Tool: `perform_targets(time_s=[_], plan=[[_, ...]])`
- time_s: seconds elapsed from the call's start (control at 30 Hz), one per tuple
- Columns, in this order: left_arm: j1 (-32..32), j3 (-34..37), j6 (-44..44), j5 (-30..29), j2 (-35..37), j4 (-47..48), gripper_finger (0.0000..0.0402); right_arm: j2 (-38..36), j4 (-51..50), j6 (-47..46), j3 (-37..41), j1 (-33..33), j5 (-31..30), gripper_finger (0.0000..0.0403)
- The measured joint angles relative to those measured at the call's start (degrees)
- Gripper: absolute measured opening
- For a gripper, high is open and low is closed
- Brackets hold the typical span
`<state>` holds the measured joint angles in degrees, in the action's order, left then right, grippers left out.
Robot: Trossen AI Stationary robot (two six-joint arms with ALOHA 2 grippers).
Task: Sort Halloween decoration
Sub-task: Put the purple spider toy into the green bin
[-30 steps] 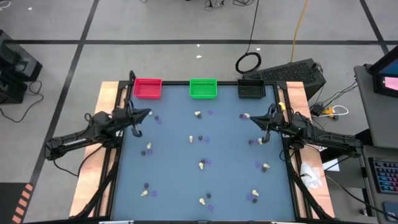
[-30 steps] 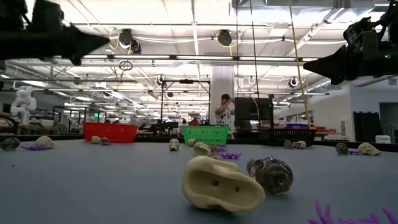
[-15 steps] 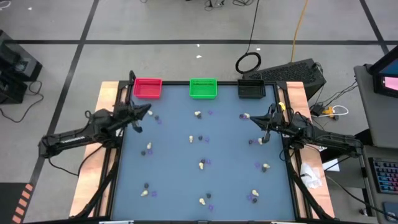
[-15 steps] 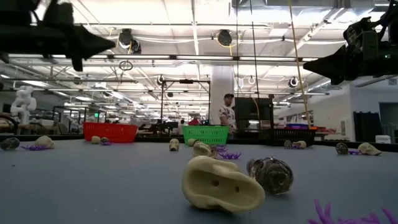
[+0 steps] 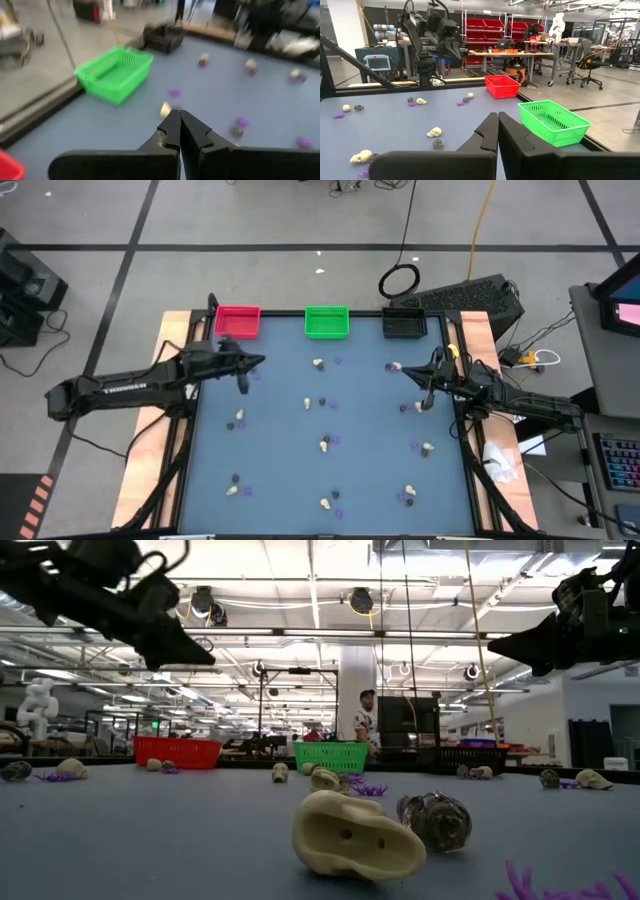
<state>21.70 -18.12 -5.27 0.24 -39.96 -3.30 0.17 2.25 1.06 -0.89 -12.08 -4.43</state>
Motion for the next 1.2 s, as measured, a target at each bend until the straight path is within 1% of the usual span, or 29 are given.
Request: perform_targets(time_s=[0.17,0.4,0.5,0.6,0.73,0.83,0.9,0.97,1.07,1.2], plan=[[1.16,-4.81,1.57,4.40,-6.29,6.62,0.0000,-0.01,0.01,0.00,0.02,0.02,-0.02,0.0000],[1.92,-9.85,1.35,11.56,-15.07,8.14,0.0000,0.01,0.01,0.00,0.01,0.01,0.00,0.0000],[1.92,-13.47,2.31,12.63,-18.74,14.58,0.0000,-0.01,0.01,0.00,0.00,0.02,0.00,0.0000],[1.92,-18.17,2.83,12.82,-22.97,23.41,0.0000,0.00,-0.01,0.00,0.01,0.02,0.00,0.0000],[1.92,-24.24,2.83,12.09,-29.58,35.33,0.0000,0.01,0.00,0.00,0.01,0.00,0.00,0.0000],[1.92,-26.94,3.22,7.02,-34.08,41.12,0.0000,0.02,0.01,0.00,0.00,0.02,0.00,0.0000],[1.96,-27.85,4.31,5.19,-36.82,43.42,0.0007,0.01,0.00,0.00,0.01,0.01,0.00,0.0000],[1.92,-28.17,4.39,4.83,-39.43,44.93,0.0021,-0.01,-0.01,0.00,0.01,0.02,0.00,0.0000],[1.92,-28.22,4.32,3.78,-42.57,44.84,0.0055,0.00,-0.01,0.00,0.02,0.00,0.00,0.0000],[1.77,-28.22,4.42,0.02,-45.67,44.68,0.0105,0.00,0.00,0.00,0.01,0.01,0.00,0.0000]])
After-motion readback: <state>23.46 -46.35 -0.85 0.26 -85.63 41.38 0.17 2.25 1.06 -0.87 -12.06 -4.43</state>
